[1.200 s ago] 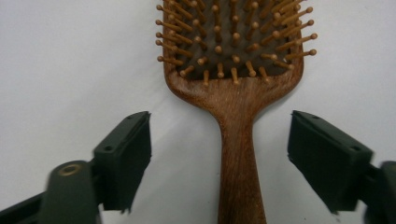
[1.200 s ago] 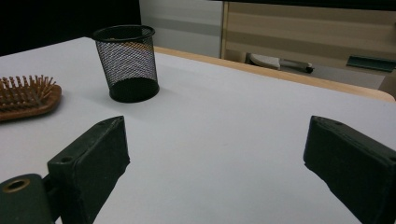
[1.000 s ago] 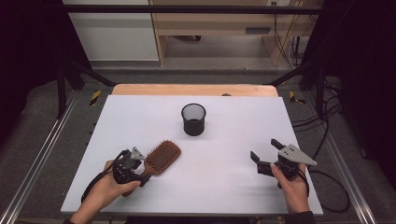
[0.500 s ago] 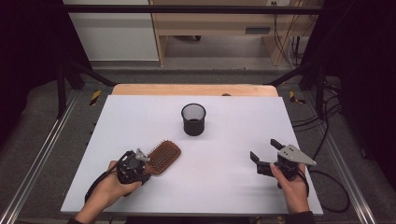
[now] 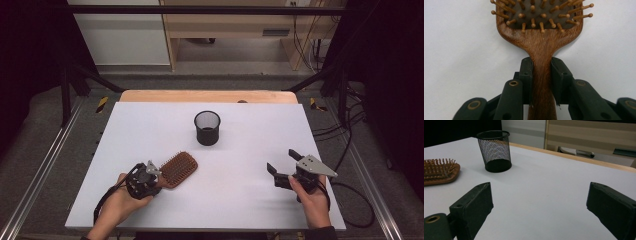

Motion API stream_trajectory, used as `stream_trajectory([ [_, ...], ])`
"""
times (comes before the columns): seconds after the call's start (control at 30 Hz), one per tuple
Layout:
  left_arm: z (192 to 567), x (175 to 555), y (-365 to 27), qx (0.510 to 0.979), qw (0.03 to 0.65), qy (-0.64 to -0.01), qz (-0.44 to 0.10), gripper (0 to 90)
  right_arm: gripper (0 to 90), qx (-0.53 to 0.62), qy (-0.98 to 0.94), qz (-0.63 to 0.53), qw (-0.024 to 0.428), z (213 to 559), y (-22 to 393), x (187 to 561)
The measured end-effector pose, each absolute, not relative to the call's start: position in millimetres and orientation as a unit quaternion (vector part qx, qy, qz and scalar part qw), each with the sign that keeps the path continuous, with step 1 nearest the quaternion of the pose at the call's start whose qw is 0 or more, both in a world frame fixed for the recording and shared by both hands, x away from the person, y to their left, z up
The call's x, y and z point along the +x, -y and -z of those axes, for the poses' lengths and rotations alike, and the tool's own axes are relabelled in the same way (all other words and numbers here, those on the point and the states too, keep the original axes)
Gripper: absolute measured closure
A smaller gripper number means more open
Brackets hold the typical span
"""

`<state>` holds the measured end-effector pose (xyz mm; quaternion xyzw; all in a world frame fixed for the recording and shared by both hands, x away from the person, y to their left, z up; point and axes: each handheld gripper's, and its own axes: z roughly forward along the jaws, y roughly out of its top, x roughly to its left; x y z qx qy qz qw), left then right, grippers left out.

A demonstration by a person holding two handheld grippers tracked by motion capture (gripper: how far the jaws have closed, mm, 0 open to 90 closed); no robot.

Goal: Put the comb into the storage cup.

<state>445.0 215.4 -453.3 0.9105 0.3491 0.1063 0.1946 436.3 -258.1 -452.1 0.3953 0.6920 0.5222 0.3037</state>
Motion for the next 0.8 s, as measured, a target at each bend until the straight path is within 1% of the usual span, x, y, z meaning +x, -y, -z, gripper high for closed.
stream_trajectory([
  [0.13, 454, 443, -219, 0.909, 0.21, -0.341, -0.111, 72.7, 6.8, 0.396, -0.692, -0.523, 0.302, 452, 258, 436],
  [0.27, 457, 442, -223, 0.89, 0.258, -0.352, -0.131, 72.8, 6.8, 0.395, -0.689, -0.527, 0.301, 451, 257, 436],
  [0.3, 457, 442, -223, 0.89, 0.258, -0.352, -0.131, 72.8, 6.8, 0.395, -0.69, -0.527, 0.301, 451, 257, 436],
  [0.33, 456, 443, -223, 0.887, 0.264, -0.349, -0.147, 72.8, 6.8, 0.395, -0.69, -0.527, 0.3, 451, 256, 436],
  [0.37, 456, 443, -223, 0.887, 0.264, -0.349, -0.147, 72.8, 6.8, 0.395, -0.69, -0.527, 0.3, 451, 256, 436],
  [0.4, 456, 443, -223, 0.885, 0.266, -0.346, -0.16, 72.8, 6.8, 0.394, -0.69, -0.528, 0.299, 451, 255, 436],
  [0.5, 455, 445, -226, 0.872, 0.289, -0.355, -0.173, 72.8, 6.7, 0.392, -0.691, -0.53, 0.295, 451, 251, 436],
  [0.8, 448, 440, -228, 0.85, 0.337, -0.361, -0.183, 72.8, 6.4, 0.384, -0.696, -0.542, 0.273, 449, 235, 436],
])
